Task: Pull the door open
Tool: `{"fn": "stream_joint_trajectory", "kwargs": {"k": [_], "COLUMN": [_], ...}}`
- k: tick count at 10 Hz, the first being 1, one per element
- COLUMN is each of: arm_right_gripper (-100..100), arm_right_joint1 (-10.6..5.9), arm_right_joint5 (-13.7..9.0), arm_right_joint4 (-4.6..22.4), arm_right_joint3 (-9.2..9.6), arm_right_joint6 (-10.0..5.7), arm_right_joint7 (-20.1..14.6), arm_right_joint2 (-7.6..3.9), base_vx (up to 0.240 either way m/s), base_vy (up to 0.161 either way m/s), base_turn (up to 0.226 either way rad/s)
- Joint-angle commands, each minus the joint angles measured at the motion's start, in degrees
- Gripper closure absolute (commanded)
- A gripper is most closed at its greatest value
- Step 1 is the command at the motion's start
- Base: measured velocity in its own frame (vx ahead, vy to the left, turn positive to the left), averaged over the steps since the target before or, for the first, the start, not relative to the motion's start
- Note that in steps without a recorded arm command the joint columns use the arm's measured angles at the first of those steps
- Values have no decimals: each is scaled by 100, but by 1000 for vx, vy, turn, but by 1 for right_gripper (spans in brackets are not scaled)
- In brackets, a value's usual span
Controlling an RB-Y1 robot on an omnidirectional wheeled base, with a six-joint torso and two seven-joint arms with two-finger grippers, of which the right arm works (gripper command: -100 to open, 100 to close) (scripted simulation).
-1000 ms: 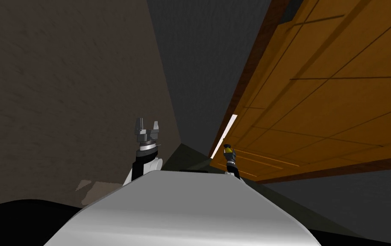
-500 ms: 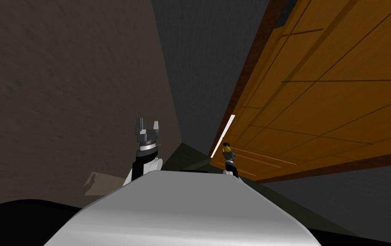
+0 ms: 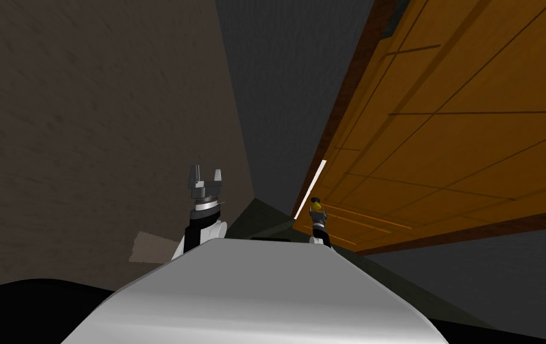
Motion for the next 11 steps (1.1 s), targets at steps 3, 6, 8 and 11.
{"fn": "stream_joint_trajectory", "kwargs": {"k": [3, 6, 8, 11], "arm_right_gripper": [-100, -100, -100, -100], "arm_right_joint1": [-25, -44, -52, -71], "arm_right_joint5": [-249, -424, -498, -682], "arm_right_joint4": [-77, -123, -142, -190], "arm_right_joint3": [93, 161, 191, 263], "arm_right_joint6": [62, 100, 116, 155], "arm_right_joint7": [-532, -972, -1222, -1639], "arm_right_joint2": [74, 127, 149, 204], "base_vx": [-58, -62, -59, -80], "base_vy": [-9, -15, -8, -15], "base_turn": [34, 31, 20, 33]}}
